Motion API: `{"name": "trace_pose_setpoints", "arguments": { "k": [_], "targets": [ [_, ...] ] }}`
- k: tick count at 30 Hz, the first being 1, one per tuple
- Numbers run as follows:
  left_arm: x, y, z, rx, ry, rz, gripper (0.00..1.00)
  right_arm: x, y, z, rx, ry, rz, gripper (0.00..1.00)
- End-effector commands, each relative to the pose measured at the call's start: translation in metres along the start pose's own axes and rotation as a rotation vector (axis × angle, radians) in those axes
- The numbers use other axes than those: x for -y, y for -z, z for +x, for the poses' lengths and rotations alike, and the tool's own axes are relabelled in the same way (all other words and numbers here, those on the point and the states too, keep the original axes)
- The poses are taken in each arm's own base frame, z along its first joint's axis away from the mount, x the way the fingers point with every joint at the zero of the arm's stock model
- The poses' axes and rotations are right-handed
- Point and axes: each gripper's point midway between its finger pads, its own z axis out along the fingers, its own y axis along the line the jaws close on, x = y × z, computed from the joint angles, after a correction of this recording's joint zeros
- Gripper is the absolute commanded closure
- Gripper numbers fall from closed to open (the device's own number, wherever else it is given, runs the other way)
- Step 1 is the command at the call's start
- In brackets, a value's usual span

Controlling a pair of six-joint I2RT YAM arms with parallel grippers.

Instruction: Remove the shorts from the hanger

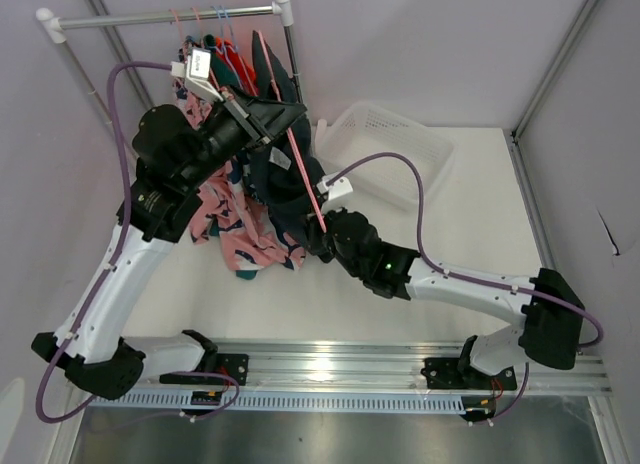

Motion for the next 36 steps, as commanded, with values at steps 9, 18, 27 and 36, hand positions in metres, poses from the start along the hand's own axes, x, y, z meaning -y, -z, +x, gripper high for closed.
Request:
{"name": "trace_pose_setpoints", "arguments": {
  "k": [9, 18, 27, 36],
  "targets": [
    [0.077, 0.063, 0.064, -0.186, 0.263, 0.314, 1.00, 0.055, -0.041, -0.169, 0.284, -0.005, 0.041, 1.00],
    [0.098, 0.090, 0.166, -0.488, 0.244, 0.300, 1.00, 0.137, -0.025, -0.341, 0.558, 0.035, 0.150, 1.00],
    [0.067, 0.110, 0.165, -0.460, 0.039, 0.170, 1.00, 0.225, -0.079, -0.363, 0.534, 0.043, 0.252, 1.00],
    [0.030, 0.119, 0.102, -0.322, -0.245, -0.074, 1.00, 0.305, -0.141, -0.253, 0.332, -0.016, 0.344, 1.00]
  ]
}}
